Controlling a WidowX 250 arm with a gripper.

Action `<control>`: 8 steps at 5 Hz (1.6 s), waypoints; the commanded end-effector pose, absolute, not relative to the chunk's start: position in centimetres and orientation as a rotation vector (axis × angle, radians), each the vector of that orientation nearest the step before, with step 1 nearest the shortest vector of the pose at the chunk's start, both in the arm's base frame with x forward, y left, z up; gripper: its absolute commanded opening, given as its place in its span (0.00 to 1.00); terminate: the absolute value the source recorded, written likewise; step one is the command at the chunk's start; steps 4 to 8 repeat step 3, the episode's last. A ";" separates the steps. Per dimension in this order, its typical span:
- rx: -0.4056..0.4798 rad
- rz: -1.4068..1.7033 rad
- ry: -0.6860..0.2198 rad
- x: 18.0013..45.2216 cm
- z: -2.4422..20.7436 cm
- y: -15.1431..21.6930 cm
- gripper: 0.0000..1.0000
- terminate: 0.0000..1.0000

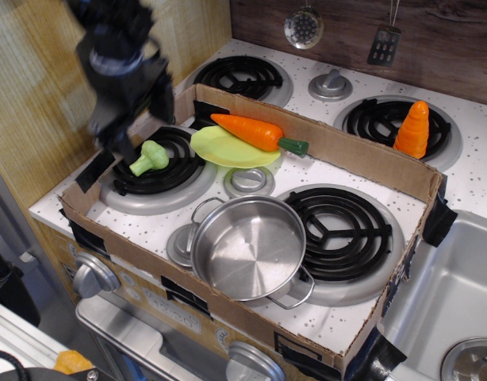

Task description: Take broccoli out of pan

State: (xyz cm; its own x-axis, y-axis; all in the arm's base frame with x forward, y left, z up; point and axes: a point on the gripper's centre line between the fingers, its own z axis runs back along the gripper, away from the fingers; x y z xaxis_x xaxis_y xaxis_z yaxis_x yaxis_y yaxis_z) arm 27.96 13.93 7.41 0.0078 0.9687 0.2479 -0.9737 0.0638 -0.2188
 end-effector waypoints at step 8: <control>0.006 1.536 -0.458 30.6 14.8 11.2 1.00 1.00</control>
